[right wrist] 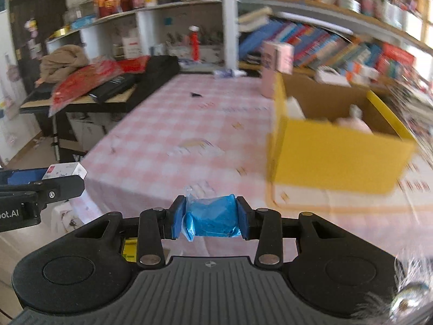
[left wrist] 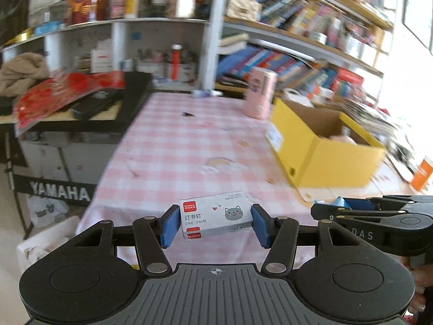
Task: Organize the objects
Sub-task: 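Carry the staples box and blue object over the yellow box with both tools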
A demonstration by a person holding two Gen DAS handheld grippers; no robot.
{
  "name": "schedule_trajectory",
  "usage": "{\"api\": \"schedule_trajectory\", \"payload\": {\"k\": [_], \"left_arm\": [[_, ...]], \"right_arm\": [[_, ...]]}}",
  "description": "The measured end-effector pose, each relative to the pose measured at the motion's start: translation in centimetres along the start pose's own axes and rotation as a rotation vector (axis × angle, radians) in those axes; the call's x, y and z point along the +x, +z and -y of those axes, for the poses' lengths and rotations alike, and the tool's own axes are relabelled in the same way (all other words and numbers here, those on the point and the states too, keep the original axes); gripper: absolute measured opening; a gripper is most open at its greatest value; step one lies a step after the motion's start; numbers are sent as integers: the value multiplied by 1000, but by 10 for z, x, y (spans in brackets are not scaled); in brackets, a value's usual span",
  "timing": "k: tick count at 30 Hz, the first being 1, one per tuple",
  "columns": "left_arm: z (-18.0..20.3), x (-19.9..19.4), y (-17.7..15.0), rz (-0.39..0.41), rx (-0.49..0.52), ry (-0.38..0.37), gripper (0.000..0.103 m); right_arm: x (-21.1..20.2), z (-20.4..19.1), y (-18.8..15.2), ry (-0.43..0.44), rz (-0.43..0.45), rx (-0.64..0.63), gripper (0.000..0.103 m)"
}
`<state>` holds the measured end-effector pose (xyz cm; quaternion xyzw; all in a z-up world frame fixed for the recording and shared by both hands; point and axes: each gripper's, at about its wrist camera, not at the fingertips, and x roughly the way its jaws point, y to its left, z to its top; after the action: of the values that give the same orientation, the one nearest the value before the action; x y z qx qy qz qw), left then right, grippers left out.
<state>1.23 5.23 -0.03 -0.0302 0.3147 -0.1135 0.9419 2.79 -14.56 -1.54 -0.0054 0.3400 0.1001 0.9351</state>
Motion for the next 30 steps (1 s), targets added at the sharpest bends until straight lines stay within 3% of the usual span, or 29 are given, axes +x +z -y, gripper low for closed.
{"api": "schedule_trajectory", "payload": {"k": [8, 17, 24, 30], "left_arm": [[49, 3, -5, -18, 122, -152, 55], [93, 10, -6, -31, 201, -272, 55], [118, 22, -5, -46, 237, -325, 55], [132, 32, 6, -31, 252, -324, 55]], "right_arm": [[-42, 36, -34, -138, 3, 123, 37], [-76, 73, -59, -267, -2, 227, 37], [-87, 96, -65, -320, -9, 263, 37], [-82, 114, -56, -325, -6, 273, 37]]}}
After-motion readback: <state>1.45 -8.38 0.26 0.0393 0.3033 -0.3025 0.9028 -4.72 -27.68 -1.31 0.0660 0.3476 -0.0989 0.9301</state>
